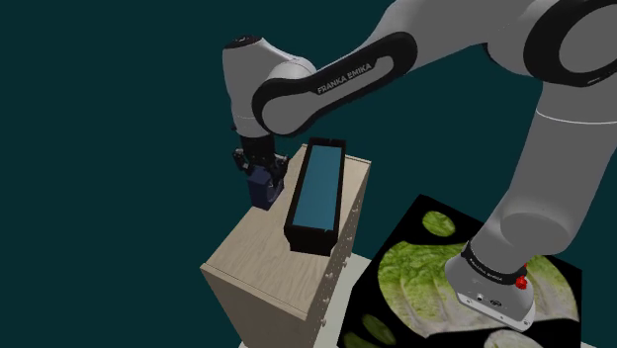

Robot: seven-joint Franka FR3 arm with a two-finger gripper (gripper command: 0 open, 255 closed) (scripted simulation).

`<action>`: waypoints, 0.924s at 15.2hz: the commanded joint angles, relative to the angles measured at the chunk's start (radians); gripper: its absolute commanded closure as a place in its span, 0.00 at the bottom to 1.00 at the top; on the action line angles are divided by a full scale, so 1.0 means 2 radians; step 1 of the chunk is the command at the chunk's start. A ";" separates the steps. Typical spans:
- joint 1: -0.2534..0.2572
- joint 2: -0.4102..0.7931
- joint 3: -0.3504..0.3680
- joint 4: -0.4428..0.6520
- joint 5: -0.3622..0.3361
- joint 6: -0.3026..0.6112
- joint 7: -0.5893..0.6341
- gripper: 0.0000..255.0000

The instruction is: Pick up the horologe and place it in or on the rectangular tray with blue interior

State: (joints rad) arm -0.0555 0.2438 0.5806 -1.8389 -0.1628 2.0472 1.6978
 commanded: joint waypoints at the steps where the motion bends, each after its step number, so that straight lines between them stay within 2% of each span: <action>1: 0.000 -0.004 0.001 0.011 0.003 -0.014 -0.002 1.00; 14: -0.002 -0.024 0.006 0.076 0.018 -0.095 -0.013 1.00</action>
State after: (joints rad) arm -0.0601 0.1963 0.5914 -1.7024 -0.1265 1.8723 1.6716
